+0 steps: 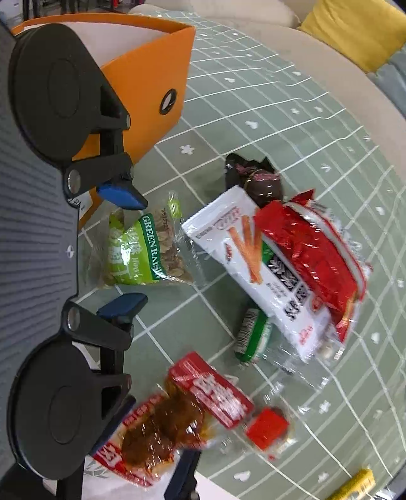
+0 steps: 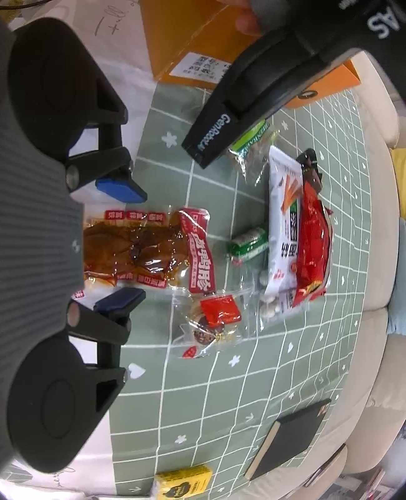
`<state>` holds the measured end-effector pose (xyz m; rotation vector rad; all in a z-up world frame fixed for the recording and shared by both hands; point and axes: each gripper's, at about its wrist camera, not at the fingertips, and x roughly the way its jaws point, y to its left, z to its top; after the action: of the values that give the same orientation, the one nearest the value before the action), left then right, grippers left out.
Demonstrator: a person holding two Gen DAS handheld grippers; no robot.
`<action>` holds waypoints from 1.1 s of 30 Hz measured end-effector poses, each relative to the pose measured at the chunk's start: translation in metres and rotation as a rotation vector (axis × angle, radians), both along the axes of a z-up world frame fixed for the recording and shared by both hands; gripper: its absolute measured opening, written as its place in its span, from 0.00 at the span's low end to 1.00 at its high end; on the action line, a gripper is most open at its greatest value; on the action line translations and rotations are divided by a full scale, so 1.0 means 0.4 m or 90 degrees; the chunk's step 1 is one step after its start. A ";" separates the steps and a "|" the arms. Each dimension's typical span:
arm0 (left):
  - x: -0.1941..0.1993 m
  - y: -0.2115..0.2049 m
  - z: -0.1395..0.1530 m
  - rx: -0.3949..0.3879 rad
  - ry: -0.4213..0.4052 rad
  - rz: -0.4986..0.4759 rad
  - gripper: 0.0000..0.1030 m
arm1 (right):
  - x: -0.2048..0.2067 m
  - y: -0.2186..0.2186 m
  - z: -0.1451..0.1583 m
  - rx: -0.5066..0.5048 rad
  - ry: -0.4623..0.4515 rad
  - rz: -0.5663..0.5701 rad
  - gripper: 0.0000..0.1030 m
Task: Organize snacks
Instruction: 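Grasp the green raisin pack with the left gripper while the right gripper grasps the red-labelled meat pack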
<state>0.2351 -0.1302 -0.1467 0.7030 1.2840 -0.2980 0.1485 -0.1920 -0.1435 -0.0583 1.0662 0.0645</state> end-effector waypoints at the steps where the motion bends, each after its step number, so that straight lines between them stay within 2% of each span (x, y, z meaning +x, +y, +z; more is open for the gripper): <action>1: 0.004 -0.001 -0.006 0.003 0.005 0.004 0.61 | -0.002 -0.002 0.001 0.001 0.001 0.000 0.56; 2: 0.007 -0.001 -0.011 0.006 0.006 0.009 0.61 | -0.002 -0.003 0.001 0.003 0.001 0.000 0.56; 4: 0.013 0.000 -0.010 -0.002 0.006 0.021 0.50 | -0.002 -0.011 0.001 0.007 0.004 0.001 0.56; 10: 0.004 0.012 -0.002 -0.027 0.000 0.051 0.42 | 0.013 -0.022 0.000 0.026 0.010 0.000 0.55; 14: -0.021 0.023 0.013 -0.068 0.006 0.070 0.40 | 0.006 -0.026 0.007 0.045 0.016 0.000 0.53; 26: -0.121 0.035 0.108 -0.167 -0.056 0.086 0.40 | -0.025 -0.034 0.031 0.056 0.010 -0.002 0.46; 33: -0.174 0.049 0.174 -0.225 -0.078 0.090 0.40 | -0.055 -0.030 0.068 0.068 -0.009 -0.005 0.46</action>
<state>0.1654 -0.1105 -0.0769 0.3230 1.1209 -0.3495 0.1265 -0.2041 -0.1165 0.0421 1.0472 0.1142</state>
